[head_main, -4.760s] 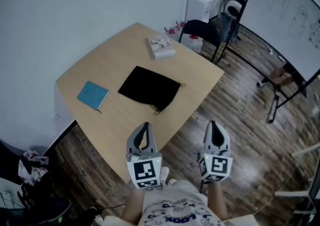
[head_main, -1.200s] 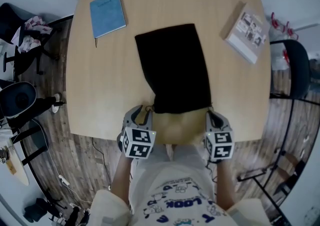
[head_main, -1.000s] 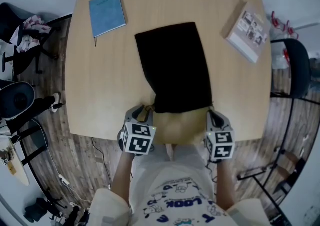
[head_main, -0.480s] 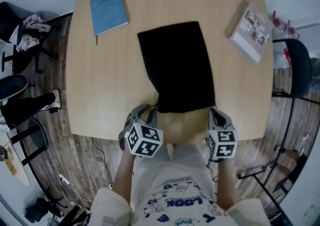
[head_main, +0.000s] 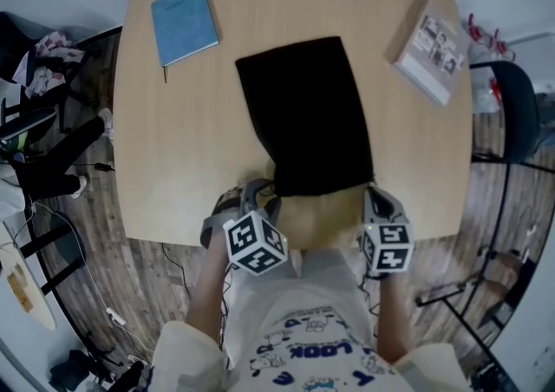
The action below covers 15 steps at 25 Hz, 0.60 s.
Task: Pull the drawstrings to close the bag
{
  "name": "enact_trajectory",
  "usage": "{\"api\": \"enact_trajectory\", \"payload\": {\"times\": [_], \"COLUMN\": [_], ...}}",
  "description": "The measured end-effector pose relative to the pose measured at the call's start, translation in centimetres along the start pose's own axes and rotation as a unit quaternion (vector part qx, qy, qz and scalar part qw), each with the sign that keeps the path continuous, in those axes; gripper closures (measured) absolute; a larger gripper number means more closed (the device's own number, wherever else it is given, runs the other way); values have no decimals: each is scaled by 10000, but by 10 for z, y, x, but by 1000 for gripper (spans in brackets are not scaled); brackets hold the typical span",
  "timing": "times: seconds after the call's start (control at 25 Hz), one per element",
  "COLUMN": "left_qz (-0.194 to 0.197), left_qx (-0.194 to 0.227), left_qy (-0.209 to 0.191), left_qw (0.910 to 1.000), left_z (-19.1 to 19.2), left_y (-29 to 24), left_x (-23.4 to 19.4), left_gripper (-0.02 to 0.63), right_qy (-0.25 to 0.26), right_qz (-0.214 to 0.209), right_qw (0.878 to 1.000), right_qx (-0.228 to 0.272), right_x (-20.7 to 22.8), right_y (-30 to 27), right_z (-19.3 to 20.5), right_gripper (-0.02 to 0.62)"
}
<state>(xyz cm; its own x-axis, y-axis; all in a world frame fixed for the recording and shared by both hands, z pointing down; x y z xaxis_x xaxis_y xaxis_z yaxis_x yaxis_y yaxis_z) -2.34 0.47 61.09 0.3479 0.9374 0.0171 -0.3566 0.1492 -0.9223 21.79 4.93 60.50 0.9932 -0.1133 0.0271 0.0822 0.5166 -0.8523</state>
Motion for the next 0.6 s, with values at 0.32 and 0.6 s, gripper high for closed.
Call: {"api": "enact_trajectory", "payload": {"times": [0.32, 0.6], "left_qz": [520, 399], "left_qx": [-124, -240], "left_qy": [-105, 266], "left_qw": [9985, 9986], "left_z": [4, 13], "left_y": [-9, -7], "left_x": [3, 5], "left_gripper": [497, 577], "right_qy": [-88, -177], "right_qz": [91, 310], "right_qw": [9999, 9994], "right_qx": [-18, -38], "right_x": [2, 12], "right_y": [0, -1], "right_z": [2, 1], "right_gripper": [591, 591]}}
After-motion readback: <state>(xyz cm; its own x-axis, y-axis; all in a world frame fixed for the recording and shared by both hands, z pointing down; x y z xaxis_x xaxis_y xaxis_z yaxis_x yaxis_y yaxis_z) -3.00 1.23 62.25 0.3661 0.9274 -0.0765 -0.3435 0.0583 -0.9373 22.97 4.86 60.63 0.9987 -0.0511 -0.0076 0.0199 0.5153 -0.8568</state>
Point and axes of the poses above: the fingertips, and each gripper's own axes: y backward along the fingers, x to its right, z out of its underside, the point moved 5 cm from there along y, backward along the fingers, and after that the axes turned 1 degree about x, right-handed, at the moved point
